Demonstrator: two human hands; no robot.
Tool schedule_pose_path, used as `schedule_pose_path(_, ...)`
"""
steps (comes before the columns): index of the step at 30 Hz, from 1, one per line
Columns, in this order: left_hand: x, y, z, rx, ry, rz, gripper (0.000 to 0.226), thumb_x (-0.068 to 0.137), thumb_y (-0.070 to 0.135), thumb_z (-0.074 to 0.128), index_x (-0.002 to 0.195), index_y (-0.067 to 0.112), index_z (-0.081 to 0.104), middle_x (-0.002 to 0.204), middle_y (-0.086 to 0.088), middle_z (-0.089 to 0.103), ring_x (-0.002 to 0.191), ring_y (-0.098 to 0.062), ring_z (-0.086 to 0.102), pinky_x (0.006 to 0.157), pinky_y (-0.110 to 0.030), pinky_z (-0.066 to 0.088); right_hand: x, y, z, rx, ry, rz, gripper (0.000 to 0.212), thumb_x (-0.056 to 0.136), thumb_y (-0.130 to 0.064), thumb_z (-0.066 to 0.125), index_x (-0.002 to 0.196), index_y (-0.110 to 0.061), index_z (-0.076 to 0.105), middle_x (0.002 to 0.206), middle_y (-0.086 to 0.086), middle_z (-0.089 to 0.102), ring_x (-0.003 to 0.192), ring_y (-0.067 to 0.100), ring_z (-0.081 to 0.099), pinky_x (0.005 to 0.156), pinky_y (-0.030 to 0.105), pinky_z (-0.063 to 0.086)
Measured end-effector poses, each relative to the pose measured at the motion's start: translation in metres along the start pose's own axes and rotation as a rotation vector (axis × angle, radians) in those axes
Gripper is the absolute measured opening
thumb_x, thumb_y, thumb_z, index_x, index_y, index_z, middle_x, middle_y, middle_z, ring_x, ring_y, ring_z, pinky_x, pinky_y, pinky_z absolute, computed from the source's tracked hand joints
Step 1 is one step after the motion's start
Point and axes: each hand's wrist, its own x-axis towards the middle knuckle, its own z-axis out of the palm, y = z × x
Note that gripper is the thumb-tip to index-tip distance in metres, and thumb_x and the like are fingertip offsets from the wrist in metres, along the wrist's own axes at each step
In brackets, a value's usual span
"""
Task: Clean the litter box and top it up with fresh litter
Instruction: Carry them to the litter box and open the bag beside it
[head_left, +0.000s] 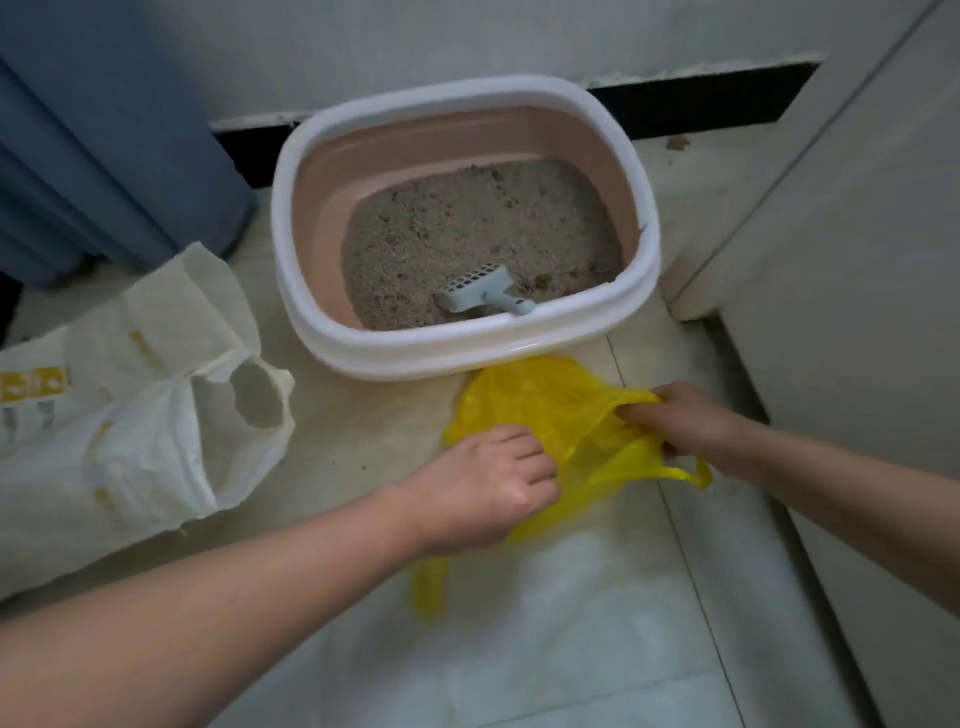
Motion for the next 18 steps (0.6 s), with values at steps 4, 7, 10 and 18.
schedule_pose_path(4, 0.034, 0.007, -0.011, -0.148, -0.029, 0.138, 0.012, 0.079, 0.008, 0.06, 0.069, 0.014, 0.057, 0.071, -0.006, 0.059, 0.065, -0.03, 0.056, 0.053, -0.036, 0.045, -0.008, 0.009, -0.021, 0.109, -0.007, 0.144, 0.029, 0.091, -0.023, 0.066, 0.068, -0.006, 0.059, 0.047, 0.007, 0.053, 0.04, 0.017, 0.049, 0.039, 0.02, 0.037)
schedule_pose_path(7, 0.07, 0.019, -0.009, -0.168, -0.223, 0.072, 0.002, 0.081, 0.011, 0.058, 0.08, 0.011, 0.06, 0.078, -0.008, 0.061, 0.072, -0.033, 0.063, 0.053, -0.036, 0.047, -0.007, 0.011, -0.031, 0.122, 0.011, 0.209, 0.034, 0.09, -0.025, 0.066, 0.063, -0.009, 0.054, 0.039, 0.003, 0.045, 0.033, 0.014, 0.04, 0.039, 0.018, 0.032)
schedule_pose_path(10, 0.092, 0.012, -0.004, -0.017, -0.386, -0.287, 0.027, 0.09, 0.009, 0.052, 0.116, 0.011, 0.056, 0.113, -0.011, 0.059, 0.104, -0.034, 0.06, 0.07, -0.039, 0.044, -0.004, 0.004, -0.041, -0.107, 0.11, 0.138, 0.038, 0.086, -0.035, 0.069, 0.059, -0.01, 0.058, 0.043, 0.003, 0.053, 0.039, 0.017, 0.049, 0.044, 0.022, 0.038)
schedule_pose_path(18, 0.069, -0.03, 0.016, 0.206, -0.306, -0.413, 0.035, 0.079, 0.017, 0.064, 0.112, 0.018, 0.056, 0.109, -0.007, 0.057, 0.102, -0.03, 0.054, 0.091, -0.043, 0.034, -0.022, -0.02, -0.023, -1.032, 0.443, -0.511, 0.074, 0.062, -0.06, 0.075, 0.121, -0.022, 0.051, 0.116, 0.002, 0.056, 0.105, 0.027, 0.055, 0.077, 0.037, 0.045)
